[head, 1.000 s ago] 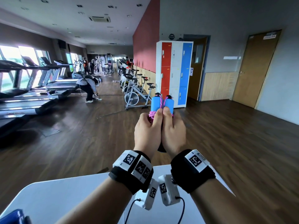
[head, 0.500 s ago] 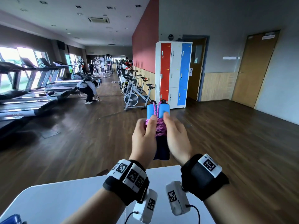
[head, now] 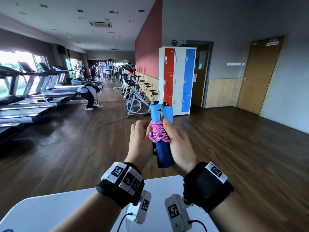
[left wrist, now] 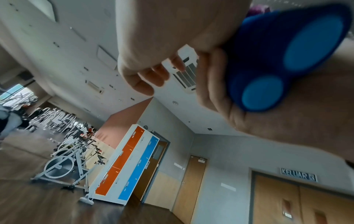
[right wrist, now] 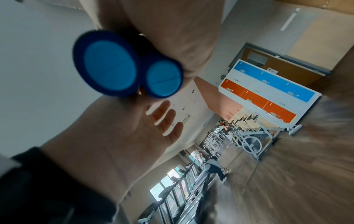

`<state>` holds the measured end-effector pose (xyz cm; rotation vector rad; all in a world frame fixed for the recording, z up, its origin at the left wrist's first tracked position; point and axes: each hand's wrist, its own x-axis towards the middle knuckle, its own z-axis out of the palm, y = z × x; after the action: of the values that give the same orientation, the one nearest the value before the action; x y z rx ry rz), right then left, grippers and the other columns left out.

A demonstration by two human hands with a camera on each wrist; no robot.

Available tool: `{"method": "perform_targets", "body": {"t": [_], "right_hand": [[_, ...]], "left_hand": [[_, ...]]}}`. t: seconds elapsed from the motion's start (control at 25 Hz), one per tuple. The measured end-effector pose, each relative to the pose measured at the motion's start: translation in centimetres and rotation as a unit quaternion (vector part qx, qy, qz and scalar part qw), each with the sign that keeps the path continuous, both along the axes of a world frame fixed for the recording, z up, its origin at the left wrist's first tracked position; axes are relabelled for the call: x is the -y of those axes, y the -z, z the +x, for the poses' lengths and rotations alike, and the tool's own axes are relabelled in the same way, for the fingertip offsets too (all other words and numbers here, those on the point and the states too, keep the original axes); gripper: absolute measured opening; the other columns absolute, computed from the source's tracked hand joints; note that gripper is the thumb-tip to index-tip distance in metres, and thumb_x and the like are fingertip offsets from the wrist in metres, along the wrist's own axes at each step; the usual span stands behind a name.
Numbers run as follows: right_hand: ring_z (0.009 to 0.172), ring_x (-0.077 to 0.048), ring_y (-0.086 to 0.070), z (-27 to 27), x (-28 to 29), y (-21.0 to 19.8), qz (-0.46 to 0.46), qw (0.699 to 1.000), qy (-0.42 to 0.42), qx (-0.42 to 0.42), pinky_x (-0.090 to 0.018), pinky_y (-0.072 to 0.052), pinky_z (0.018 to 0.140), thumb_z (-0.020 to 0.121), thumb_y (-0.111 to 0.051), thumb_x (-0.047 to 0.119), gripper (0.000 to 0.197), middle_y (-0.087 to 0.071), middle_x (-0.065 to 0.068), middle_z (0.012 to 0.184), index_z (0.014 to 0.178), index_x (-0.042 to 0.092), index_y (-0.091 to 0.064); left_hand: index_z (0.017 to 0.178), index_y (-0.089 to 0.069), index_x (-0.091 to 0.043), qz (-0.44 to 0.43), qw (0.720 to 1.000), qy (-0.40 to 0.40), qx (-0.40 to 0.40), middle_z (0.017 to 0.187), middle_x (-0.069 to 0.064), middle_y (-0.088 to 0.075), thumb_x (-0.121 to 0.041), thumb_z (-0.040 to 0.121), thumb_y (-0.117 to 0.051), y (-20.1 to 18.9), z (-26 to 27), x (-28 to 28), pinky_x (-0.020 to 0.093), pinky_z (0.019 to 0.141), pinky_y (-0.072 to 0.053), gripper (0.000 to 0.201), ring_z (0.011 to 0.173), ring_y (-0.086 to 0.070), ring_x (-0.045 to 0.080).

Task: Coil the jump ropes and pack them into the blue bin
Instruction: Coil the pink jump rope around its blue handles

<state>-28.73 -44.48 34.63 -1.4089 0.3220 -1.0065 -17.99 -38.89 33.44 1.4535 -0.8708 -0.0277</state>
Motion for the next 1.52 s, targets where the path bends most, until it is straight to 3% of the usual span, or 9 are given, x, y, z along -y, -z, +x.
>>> {"method": "perform_targets", "body": {"t": [0.12,0.28,0.44,0.64,0.92,1.08,1.2,1.32,1.52], "right_hand": [[0.095,-0.014,-0.073,0.4,0.5,0.0,-0.052,0.992,0.104,-0.046,-0.048,-0.055,0.096,0.076,-0.066,0.072,0.062,-0.077,0.005,0.098,0.108,0.019,-0.069],[0.074,0.000,-0.062,0.4,-0.9,-0.1,-0.147,0.969,0.152,-0.130,-0.027,-0.042,0.072,0.104,-0.041,0.048,0.031,-0.062,0.015,0.078,0.085,0.030,-0.055],[0.077,-0.023,-0.067,0.2,-1.8,-0.4,-0.223,0.951,0.164,-0.134,-0.037,-0.051,0.070,0.107,-0.037,0.042,0.038,-0.062,0.007,0.072,0.072,0.029,-0.046],[0.072,-0.009,-0.068,0.9,-0.7,0.5,-0.204,0.957,0.163,-0.128,-0.033,-0.053,0.068,0.106,-0.039,0.046,0.048,-0.073,0.003,0.074,0.085,0.017,-0.071],[0.062,0.011,-0.060,1.6,-0.4,0.5,-0.213,0.953,0.152,-0.151,-0.008,-0.039,0.053,0.106,-0.039,0.045,0.047,-0.066,0.011,0.067,0.087,0.014,-0.069],[0.081,-0.002,-0.070,2.0,-0.4,0.9,-0.160,0.975,0.085,-0.128,-0.032,-0.056,0.077,0.101,-0.051,0.048,0.038,-0.076,0.003,0.085,0.101,0.016,-0.072],[0.092,-0.024,-0.076,2.0,-0.6,1.1,-0.093,0.992,-0.015,-0.087,-0.055,-0.062,0.081,0.094,-0.070,0.026,0.023,-0.079,-0.004,0.097,0.114,0.014,-0.070],[0.096,-0.029,-0.075,2.9,-1.5,2.1,-0.083,0.992,-0.056,-0.077,-0.052,-0.062,0.082,0.092,-0.072,0.010,0.026,-0.078,-0.011,0.102,0.117,0.007,-0.070],[0.098,-0.025,-0.075,4.9,-2.7,4.7,-0.060,0.985,-0.121,-0.106,-0.045,-0.063,0.081,0.092,-0.071,0.013,0.024,-0.078,-0.008,0.104,0.116,0.013,-0.072]], "left_hand": [[0.093,-0.068,-0.011,-0.034,0.985,0.071,-0.151,0.076,0.001,-0.068,-0.065,0.099,-0.037,-0.5,-0.2,-0.5,0.039,0.064,-0.051,0.063,0.065,-0.060,0.021],[0.101,-0.071,-0.025,0.006,0.987,0.066,-0.144,0.099,-0.003,-0.076,-0.090,0.080,-0.041,-0.6,-1.1,-0.3,0.051,0.093,-0.055,0.074,0.097,-0.071,0.022],[0.087,-0.066,-0.020,0.025,0.997,-0.013,-0.078,0.084,-0.004,-0.073,-0.067,0.095,-0.044,-1.0,-1.6,-0.5,0.043,0.084,-0.057,0.053,0.083,-0.068,0.014],[0.089,-0.064,-0.016,0.012,0.999,-0.034,-0.023,0.083,-0.005,-0.072,-0.056,0.098,-0.050,0.0,-1.9,-0.8,0.034,0.075,-0.055,0.044,0.079,-0.067,0.009],[0.085,-0.062,-0.017,-0.009,0.998,-0.027,-0.051,0.081,-0.005,-0.070,-0.056,0.097,-0.051,0.1,-1.5,-1.1,0.034,0.073,-0.054,0.042,0.075,-0.065,0.009],[0.081,-0.059,-0.016,-0.016,0.997,-0.011,-0.075,0.075,-0.008,-0.066,-0.066,0.089,-0.053,0.1,0.2,-2.1,0.043,0.074,-0.054,0.050,0.070,-0.061,0.011],[0.082,-0.056,-0.011,-0.040,0.993,-0.021,-0.107,0.075,-0.002,-0.062,-0.073,0.083,-0.051,0.3,2.4,-3.1,0.053,0.075,-0.054,0.063,0.070,-0.056,0.016],[0.082,-0.055,-0.016,-0.039,0.992,-0.018,-0.117,0.077,0.000,-0.062,-0.074,0.083,-0.050,1.3,3.4,-4.5,0.057,0.076,-0.054,0.059,0.072,-0.057,0.019],[0.091,-0.060,-0.031,0.036,0.996,-0.030,-0.076,0.086,-0.008,-0.069,-0.070,0.083,-0.050,4.0,3.7,-8.3,0.053,0.083,-0.057,0.041,0.081,-0.065,0.015]]}}
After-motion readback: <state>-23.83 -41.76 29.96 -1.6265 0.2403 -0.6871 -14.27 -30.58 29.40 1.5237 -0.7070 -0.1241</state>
